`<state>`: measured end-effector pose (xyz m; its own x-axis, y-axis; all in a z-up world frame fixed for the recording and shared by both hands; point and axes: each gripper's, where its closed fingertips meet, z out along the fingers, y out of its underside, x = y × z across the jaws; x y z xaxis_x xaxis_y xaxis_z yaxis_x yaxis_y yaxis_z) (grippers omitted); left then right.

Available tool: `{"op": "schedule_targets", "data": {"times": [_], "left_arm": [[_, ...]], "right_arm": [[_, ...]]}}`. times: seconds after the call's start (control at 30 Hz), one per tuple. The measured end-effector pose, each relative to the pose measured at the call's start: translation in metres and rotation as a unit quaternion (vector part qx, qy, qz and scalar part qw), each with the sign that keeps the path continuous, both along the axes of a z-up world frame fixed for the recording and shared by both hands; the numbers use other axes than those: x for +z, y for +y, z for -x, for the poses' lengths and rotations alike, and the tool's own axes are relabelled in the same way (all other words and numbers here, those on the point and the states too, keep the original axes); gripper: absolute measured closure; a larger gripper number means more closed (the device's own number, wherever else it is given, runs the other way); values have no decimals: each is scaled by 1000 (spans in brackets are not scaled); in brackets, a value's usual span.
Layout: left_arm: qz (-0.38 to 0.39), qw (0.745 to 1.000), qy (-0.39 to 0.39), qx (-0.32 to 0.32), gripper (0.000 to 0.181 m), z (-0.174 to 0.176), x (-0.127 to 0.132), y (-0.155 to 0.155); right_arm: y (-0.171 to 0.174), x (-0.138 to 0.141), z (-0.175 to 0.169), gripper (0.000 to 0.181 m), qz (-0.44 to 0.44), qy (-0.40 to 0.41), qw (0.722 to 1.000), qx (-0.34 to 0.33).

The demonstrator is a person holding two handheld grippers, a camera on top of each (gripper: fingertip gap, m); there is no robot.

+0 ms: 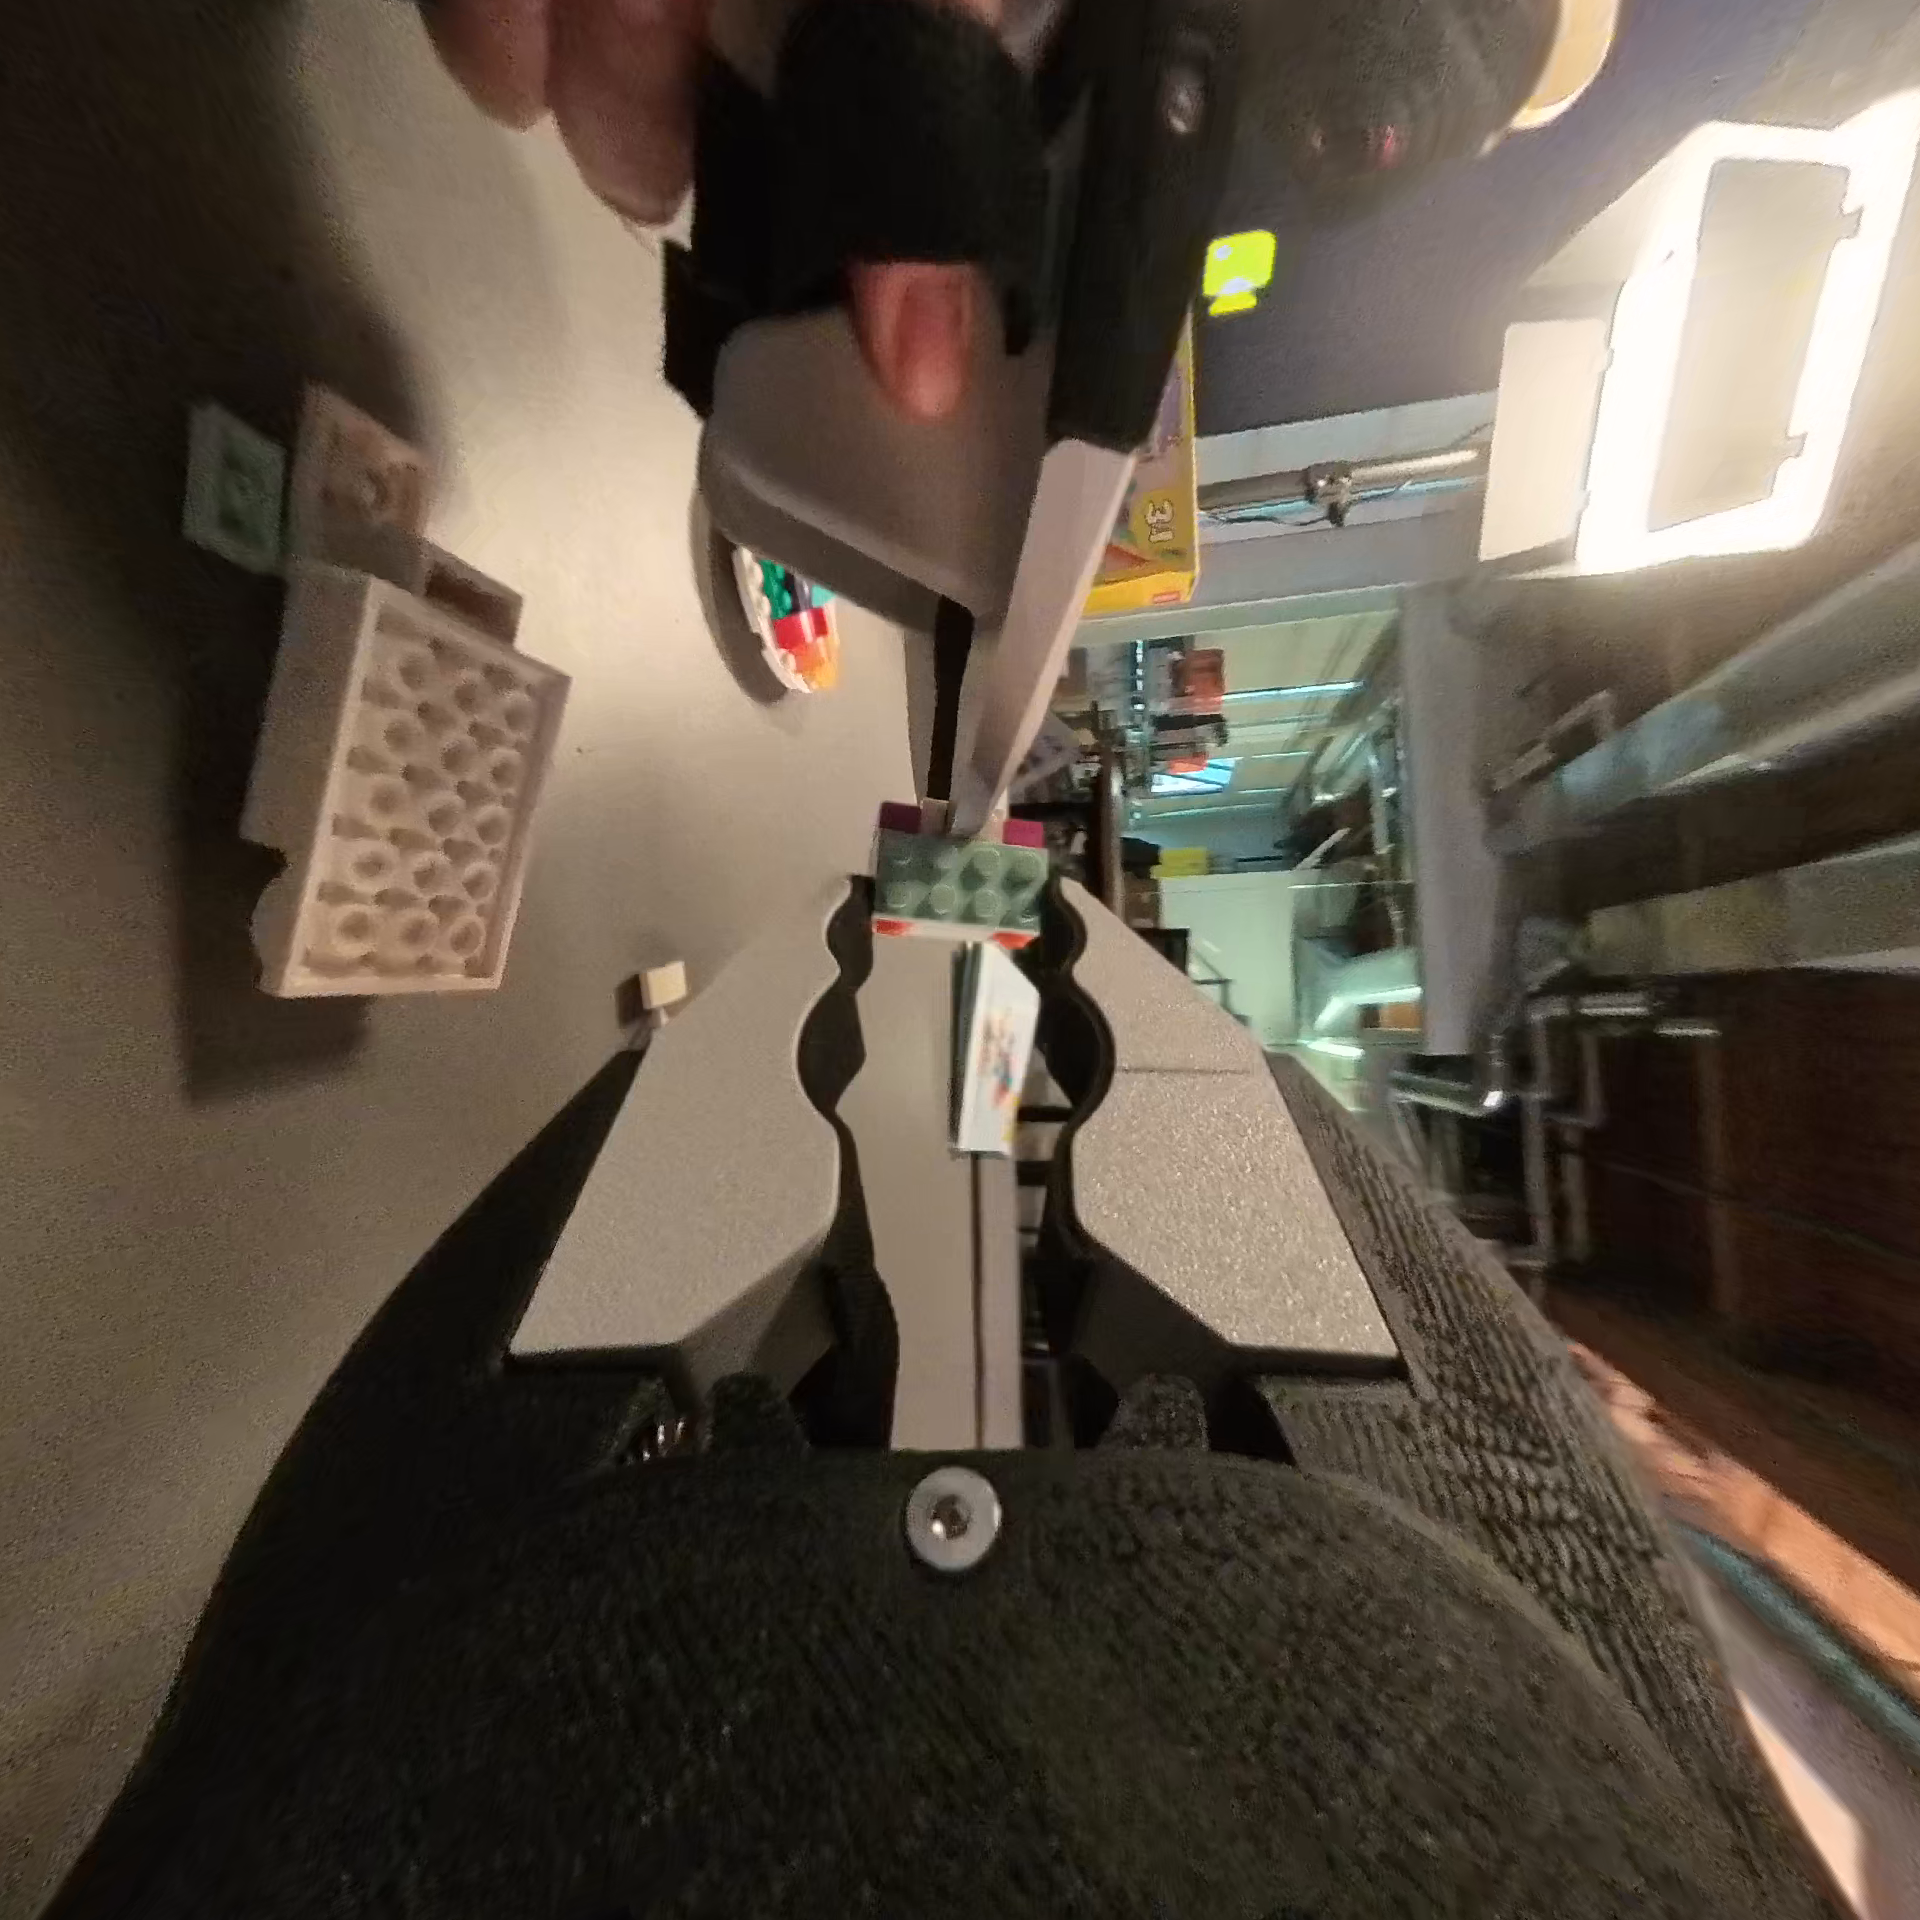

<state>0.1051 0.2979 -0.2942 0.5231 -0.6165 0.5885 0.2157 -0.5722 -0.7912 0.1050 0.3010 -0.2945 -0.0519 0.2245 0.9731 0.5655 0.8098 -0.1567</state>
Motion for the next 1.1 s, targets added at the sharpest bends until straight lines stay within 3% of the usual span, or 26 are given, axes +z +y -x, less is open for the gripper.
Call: {"op": "schedule_targets", "data": {"times": [0.13, 0.17, 0.2, 0.3, 0.33, 0.37, 0.43, 0.53, 0.63, 0.73, 0.8, 0.9, 1.0, 1.1], "left_arm": [[-3, 1000, 10, 12, 178, 3, -3, 2], [7, 998, 30, 46, 181, 12, -8, 9], [-3, 996, 56, 66, 181, 24, -14, 14], [-1, 997, -52, 49, 181, 36, 9, 11], [-23, 995, -87, 31, 181, 33, 24, 7], [-52, 994, -94, 13, 181, 29, 34, 2], [-125, 989, -71, -32, 175, 13, 47, -14], [-224, 974, 20, -20, 137, 0, 50, -22], [-328, 928, 155, 83, 117, 0, 53, -11], [-356, 895, 238, 128, 124, -6, 44, 0], [-369, 879, 266, 145, 134, -7, 41, 5], [-385, 864, 280, 161, 144, -5, 44, 7], [-387, 860, 292, 157, 144, -5, 43, 7], [-410, 860, 289, 96, 142, -12, 41, -6]], "right_arm": [[-10, 0, 4, 152, -32, -7, 999, 18], [-21, 8, 7, 152, -37, 16, 998, 41], [-31, 19, 8, 152, -12, 53, 997, 62], [-24, 28, 2, 152, 104, 108, 987, 66], [-21, 28, 1, 152, 184, 131, 971, 77], [-18, 30, 0, 152, 287, 164, 939, 93], [-11, 36, -4, 152, 484, 226, 836, 126], [5, 49, -14, 152, 650, 297, 682, 153], [10, 55, -15, 152, 719, 339, 585, 163], [9, 54, -10, 152, 761, 350, 517, 173], [8, 53, -7, 152, 773, 353, 498, 174], [7, 53, -7, 152, 772, 355, 497, 175], [5, 52, -6, 152, 765, 342, 518, 173], [5, 47, -10, 152, 757, 312, 549, 169]]}}
